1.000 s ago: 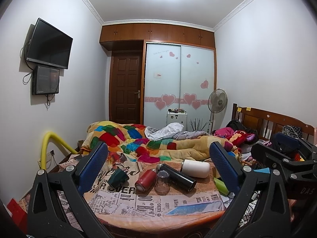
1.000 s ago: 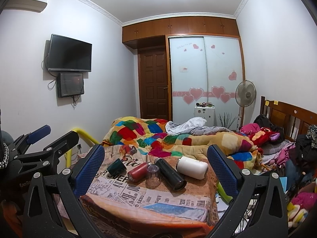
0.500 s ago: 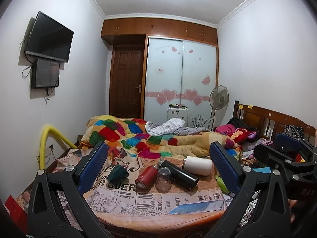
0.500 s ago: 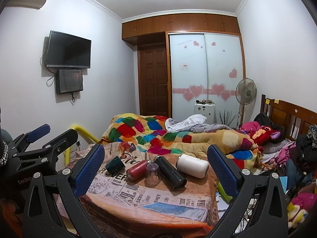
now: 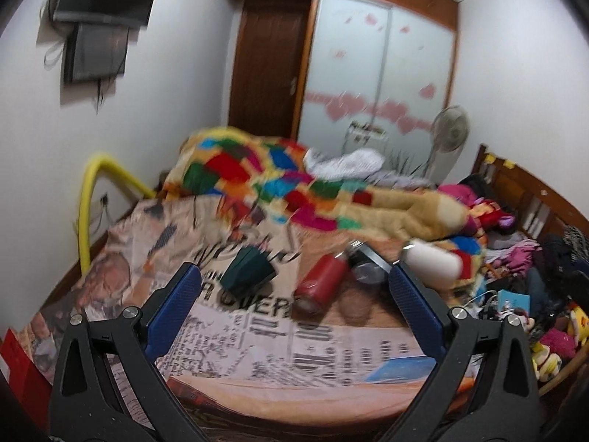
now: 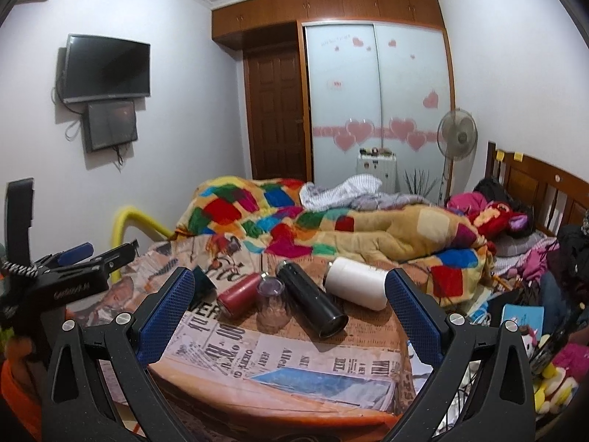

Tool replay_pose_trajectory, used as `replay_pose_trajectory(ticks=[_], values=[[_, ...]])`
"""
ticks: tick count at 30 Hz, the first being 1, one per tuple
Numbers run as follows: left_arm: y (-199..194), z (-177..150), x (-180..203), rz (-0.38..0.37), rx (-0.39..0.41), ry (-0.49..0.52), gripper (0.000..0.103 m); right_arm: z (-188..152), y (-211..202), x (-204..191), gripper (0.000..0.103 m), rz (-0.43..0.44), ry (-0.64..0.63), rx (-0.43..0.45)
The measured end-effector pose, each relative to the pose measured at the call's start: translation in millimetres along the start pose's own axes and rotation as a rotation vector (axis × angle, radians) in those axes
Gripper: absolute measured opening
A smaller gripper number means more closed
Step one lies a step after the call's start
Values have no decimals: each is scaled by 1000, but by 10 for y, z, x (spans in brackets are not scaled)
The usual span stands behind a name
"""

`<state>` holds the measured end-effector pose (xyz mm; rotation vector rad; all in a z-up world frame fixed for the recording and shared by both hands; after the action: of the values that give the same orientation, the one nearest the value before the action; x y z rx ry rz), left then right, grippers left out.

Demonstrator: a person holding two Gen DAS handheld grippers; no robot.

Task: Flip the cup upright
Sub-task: 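Reach the left tool to the dark green mug and close on it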

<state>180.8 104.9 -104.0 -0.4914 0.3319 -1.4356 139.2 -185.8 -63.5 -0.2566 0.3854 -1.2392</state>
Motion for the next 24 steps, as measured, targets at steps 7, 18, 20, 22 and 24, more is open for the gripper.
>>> replay_pose_trajectory(ticks=[7,18,20,22,24], values=[[1212,-185,-419,35,-191,6,103,-146,531,136,103,-42,23,-123],[2517,-398,-643,-18,-454,59,99,-324,1024,288,103,-90,54,-252],[2597,-424,-641,-16,-460,77,99,-364,1105,305,103,-91,55,-266],[2674,-441,-617,-8,-462,108,99,-416,1183,310,103,-93,53,-292],[2734,-453,-571,-11,-457,147,96,-462,1241,310,103,-95,47,-309]])
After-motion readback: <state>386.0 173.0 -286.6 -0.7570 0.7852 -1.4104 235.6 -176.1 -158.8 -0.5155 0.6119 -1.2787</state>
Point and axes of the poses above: each gripper's, at about its wrist camera, not at the fingertips, and y roughly the way its jaws point, x to its right, z to its top, the point moved 1 cm from there along y, roughly the way its jaws point, and after that the axes turned 5 degrees about y, right-handed, at the moved point
